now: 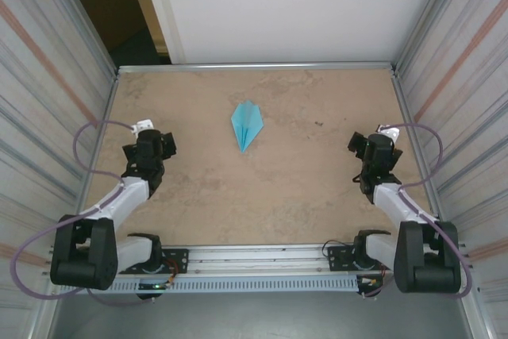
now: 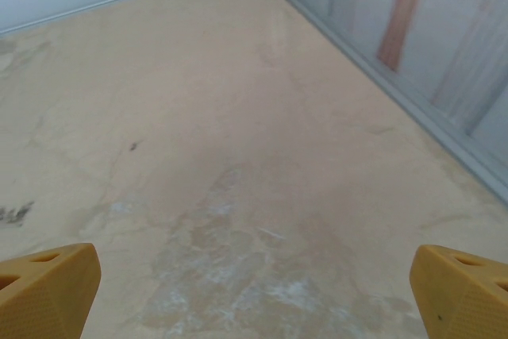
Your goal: Fold a paper plane with a square sheet of paper (pick it up from the middle)
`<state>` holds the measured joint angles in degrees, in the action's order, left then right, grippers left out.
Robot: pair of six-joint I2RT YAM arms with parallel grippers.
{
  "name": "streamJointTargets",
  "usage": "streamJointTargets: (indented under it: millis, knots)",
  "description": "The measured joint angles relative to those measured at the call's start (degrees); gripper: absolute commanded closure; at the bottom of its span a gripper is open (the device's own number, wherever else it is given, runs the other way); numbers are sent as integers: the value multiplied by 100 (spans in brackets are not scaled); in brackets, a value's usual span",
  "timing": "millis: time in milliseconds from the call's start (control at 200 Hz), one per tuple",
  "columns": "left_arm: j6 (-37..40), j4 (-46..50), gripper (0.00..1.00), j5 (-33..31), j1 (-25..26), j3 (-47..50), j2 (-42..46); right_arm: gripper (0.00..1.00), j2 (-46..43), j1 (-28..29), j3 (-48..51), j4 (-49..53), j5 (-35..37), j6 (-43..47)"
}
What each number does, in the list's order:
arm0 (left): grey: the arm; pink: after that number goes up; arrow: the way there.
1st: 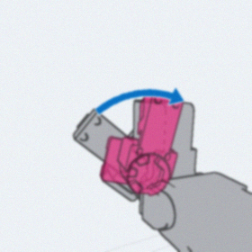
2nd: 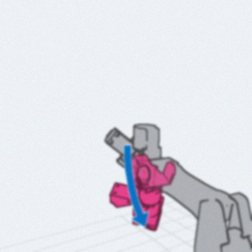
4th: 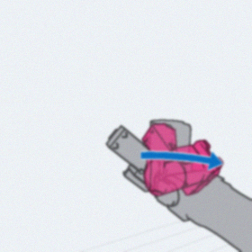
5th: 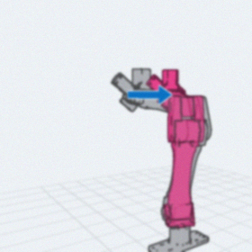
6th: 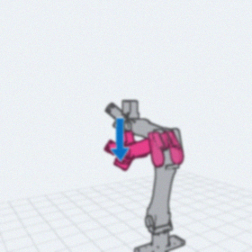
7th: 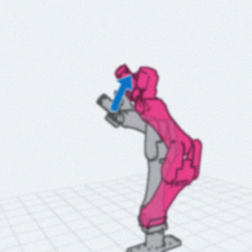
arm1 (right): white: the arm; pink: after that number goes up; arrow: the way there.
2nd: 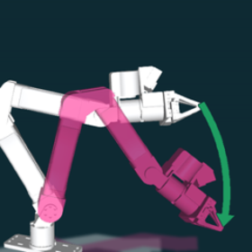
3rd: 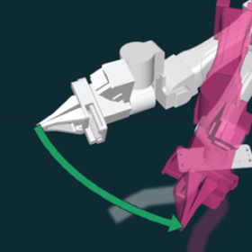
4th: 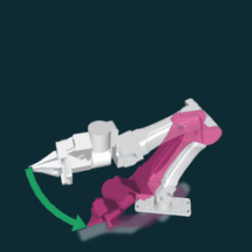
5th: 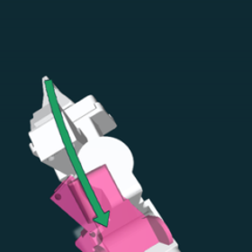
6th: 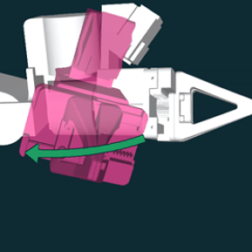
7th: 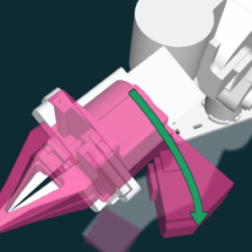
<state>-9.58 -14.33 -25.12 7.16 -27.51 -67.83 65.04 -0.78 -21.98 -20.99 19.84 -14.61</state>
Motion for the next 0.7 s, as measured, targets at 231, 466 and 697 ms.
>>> streamJointTargets:
  millis: [231,466,697]
  knots:
    - [673,-1067,1,1137,-170,203,-164,1,885,-48,68,-1119,-811,382]
    - [855,-1576,1,1786,-564,205,-348,1,1655,-87,68,-1843,-1204,597]
    - [964,-2153,1,2221,-684,400,-1021,1,2203,-85,63,-2288,-1322,632]
